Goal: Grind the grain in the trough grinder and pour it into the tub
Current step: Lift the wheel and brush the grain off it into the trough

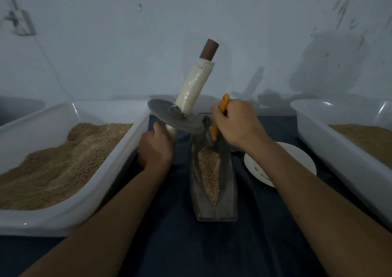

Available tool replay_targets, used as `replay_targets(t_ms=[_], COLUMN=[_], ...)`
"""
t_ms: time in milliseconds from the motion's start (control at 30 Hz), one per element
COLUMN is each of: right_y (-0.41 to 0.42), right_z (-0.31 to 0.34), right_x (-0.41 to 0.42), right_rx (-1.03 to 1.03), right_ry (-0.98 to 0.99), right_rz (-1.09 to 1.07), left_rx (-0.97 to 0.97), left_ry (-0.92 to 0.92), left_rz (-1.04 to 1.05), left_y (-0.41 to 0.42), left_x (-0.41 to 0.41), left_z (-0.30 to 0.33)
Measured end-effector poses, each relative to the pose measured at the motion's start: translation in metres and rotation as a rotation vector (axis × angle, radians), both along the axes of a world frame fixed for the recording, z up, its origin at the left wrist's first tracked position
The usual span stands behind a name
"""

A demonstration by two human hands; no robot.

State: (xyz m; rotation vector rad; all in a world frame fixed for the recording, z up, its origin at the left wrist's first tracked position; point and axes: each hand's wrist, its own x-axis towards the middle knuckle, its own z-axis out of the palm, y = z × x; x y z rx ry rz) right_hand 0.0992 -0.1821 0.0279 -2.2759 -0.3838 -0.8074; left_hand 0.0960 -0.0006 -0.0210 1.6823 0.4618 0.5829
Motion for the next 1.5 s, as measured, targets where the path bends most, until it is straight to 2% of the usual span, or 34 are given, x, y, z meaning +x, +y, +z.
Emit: replay_targets(t_ms=[133,300,400,700,967,1133,1333,1500], right_y=[-0.003,-0.006,-0.004,-0.001,-0.002,0.005,0.025,0.033], right_z=[0.012,0.015,0.003,0.015,0.054,0.077,0.08,0.071], right_x=[-0.002,-0.002,-0.002,-0.008,-0.03,-0.051,-0.067,-0.067], right_rx=[0.013,0.071,0.071,0.026,0.025,0.0,-0.138,-0.208], right_ry=[0.038,-0.103,-0.08,0.113,0.071,0.198,0.374,0.457], right_rz=[-0.003,-0.065,-0.04,0.013,-0.021,0.014,0.077,0.098], left_rx=[0.062,0.065,0.052,-0.135,-0.248,-0.247,-0.193,-0.28], left_ry=[-0.015,-0.008,-0.001,0.001,-0.008,0.008,0.013,-0.026], left_rz=[-0.019,-0.022,-0.021,-0.017,-0.026,-0.037,-0.04,-0.037], left_y=[0.0,-0.001,-0.001,0.004,0.007,0.008,0.007,0.004], left_x=[0.0,0.0,0.0,0.006,0.008,0.009,0.007,0.003], left_z=[-0.002,-0.003,-0.004,-0.001,-0.001,0.001,0.003,0.004])
